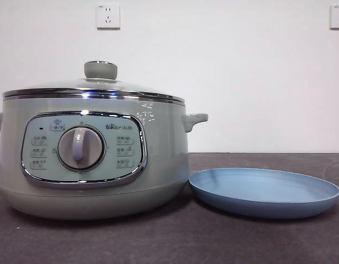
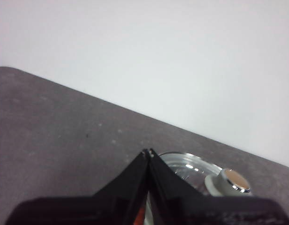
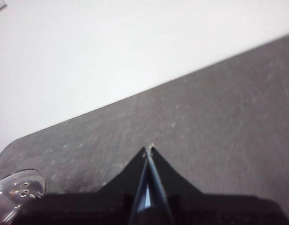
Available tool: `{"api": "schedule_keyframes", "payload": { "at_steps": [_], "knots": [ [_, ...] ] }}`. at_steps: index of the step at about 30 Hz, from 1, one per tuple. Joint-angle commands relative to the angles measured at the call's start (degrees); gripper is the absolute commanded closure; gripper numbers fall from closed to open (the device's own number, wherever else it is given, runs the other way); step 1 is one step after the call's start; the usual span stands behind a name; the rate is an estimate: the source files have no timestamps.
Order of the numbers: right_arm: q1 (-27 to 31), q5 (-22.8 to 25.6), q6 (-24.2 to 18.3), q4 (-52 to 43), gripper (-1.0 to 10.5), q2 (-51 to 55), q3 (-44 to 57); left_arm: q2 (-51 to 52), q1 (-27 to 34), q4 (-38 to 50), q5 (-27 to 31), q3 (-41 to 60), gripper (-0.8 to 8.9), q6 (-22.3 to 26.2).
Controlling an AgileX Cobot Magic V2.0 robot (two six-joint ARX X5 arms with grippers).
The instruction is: Take the pumpkin out from the steamer,put the pumpkin in the blue plate,close the lid
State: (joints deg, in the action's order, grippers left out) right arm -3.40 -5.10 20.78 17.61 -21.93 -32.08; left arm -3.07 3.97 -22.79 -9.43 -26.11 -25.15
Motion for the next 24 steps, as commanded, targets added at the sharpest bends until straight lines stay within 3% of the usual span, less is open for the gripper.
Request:
{"api": "schedule_keyframes", "payload": {
  "at_steps": [1, 9, 17, 19, 22, 24],
  "knots": [
    [0.0, -1.8, -5.2, 0.2, 9.6, -4.0, -4.6, -2.0, -0.1, -0.3, -1.3, -1.2, 8.2, -0.1],
    [0.0, -9.7, -12.0, 4.9, 9.4, -15.4, -15.0, -16.5, -0.2, 0.0, -8.7, -7.8, 8.2, 6.7],
    [0.0, -24.6, -15.5, 5.8, 9.3, -23.8, -17.9, -32.6, -0.3, -1.4, -21.3, -18.3, 8.21, 13.7],
    [-0.1, -25.3, -15.5, 6.0, 8.4, -25.1, -17.9, -35.7, -0.6, -2.7, -23.0, -20.8, 8.21, 14.7],
    [-0.1, -24.9, -15.5, 6.8, 5.6, -26.9, -17.9, -40.2, -1.8, -4.8, -24.2, -24.4, 8.16, 16.2],
    [-0.1, -24.9, -15.5, 7.2, 5.0, -27.7, -17.9, -42.1, -2.9, -5.5, -24.0, -25.9, 7.87, 16.7]
  ]
}}
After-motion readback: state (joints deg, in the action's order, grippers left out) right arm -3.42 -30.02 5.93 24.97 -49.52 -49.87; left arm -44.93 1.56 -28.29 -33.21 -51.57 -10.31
